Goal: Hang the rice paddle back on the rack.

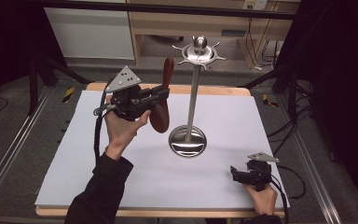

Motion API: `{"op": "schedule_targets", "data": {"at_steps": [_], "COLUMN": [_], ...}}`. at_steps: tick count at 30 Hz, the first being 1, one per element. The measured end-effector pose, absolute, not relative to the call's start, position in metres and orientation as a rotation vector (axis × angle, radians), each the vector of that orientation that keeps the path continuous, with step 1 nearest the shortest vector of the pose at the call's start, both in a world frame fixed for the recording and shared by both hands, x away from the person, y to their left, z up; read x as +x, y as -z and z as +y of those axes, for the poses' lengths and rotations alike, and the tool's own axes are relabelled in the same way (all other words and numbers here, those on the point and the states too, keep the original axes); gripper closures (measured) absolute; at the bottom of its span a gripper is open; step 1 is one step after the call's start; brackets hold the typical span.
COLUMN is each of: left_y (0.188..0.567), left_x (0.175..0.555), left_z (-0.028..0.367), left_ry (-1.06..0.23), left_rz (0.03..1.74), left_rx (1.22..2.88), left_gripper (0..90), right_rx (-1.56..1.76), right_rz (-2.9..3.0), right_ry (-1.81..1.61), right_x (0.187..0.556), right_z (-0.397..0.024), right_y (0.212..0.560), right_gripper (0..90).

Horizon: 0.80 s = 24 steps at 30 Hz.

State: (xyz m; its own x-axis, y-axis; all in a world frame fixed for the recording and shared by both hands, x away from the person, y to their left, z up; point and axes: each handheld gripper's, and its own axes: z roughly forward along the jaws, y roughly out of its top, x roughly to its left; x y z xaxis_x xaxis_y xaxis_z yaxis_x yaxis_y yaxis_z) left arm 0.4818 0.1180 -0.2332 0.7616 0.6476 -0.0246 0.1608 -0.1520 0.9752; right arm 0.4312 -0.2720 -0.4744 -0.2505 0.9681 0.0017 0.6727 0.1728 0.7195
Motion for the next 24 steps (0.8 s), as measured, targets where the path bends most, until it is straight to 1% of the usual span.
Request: {"op": "schedule_targets", "data": {"at_steps": [12, 13, 24], "left_y": [0.230, 0.229, 0.231], "left_x": [0.485, 0.488, 0.494], "left_z": [0.110, 0.110, 0.106], "left_ry": [-0.491, -0.525, -0.507], "left_rz": [0.651, 0.624, 0.621], "left_rx": [1.727, 1.724, 1.737], "left_gripper": [78.4, 78.4, 78.4], "right_rx": [1.544, 1.543, 1.542], "right_rz": [1.993, 1.993, 1.994], "right_ry": [-0.850, -0.850, -0.848], "right_x": [0.431, 0.431, 0.431], "right_z": [-0.272, -0.272, -0.271], "right_y": [0.474, 0.474, 0.474], "right_gripper": [11.0, 11.0, 11.0]}}
